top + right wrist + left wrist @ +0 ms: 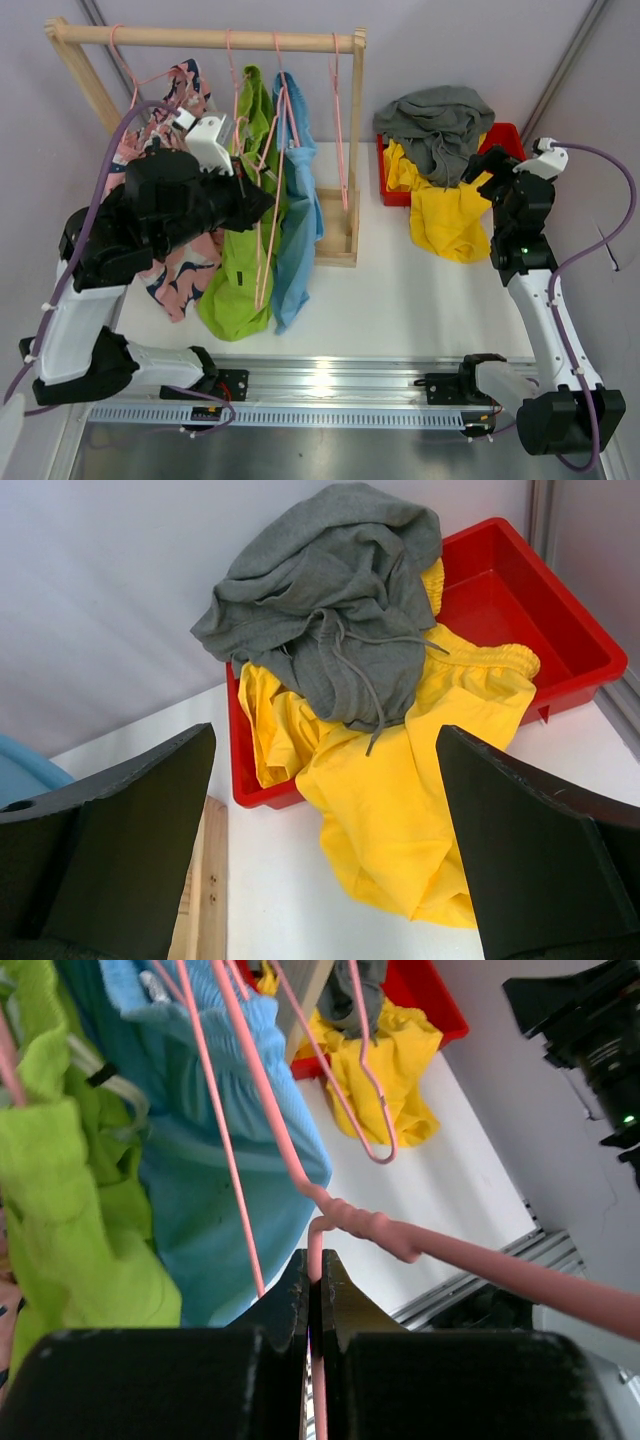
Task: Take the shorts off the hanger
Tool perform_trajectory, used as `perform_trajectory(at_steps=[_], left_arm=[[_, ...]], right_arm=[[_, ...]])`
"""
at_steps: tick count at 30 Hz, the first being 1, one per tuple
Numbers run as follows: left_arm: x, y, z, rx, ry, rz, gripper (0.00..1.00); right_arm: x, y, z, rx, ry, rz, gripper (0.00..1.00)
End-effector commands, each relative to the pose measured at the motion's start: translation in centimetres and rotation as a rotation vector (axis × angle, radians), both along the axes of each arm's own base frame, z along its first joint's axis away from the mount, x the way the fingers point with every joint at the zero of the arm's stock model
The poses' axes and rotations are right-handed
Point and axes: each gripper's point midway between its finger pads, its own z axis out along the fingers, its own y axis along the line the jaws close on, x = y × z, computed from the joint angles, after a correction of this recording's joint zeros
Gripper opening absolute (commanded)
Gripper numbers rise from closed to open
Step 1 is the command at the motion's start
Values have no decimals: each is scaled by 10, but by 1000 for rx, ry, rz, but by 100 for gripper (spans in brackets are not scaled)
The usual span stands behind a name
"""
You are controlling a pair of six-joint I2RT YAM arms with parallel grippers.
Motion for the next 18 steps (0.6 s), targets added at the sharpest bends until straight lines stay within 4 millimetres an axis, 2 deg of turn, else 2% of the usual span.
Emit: perform_trajectory(at_steps=[1, 2, 3, 5, 6, 9, 14, 15, 18], left_arm=[[-7, -7, 36, -54, -68, -42, 0], [-8, -7, 39, -58, -70, -46, 0], [-12, -4, 50, -89, -87, -47, 0], [-12, -6, 49, -85, -68, -50, 0], [-18, -3, 63, -124, -87, -61, 0], [-19, -6, 65, -128, -73, -69, 0], [-1, 1, 51, -52, -72, 27, 0], [4, 9, 53, -44, -86, 75, 0], [12, 17, 42, 10, -64, 149, 0]], right_arm=[[-8, -5, 12, -14, -36, -15, 99], [-9, -4, 13, -14, -38, -13, 99], [-10, -5, 14, -14, -42, -16, 100], [-11, -5, 16, -11, -49, -15, 100], [-11, -4, 16, -11, -49, -13, 99], [-12, -4, 18, -6, -53, -13, 99], [-18, -5, 24, -5, -68, -18, 99], [-19, -6, 23, -5, -67, -18, 99], [-22, -5, 25, -11, -69, -17, 100]])
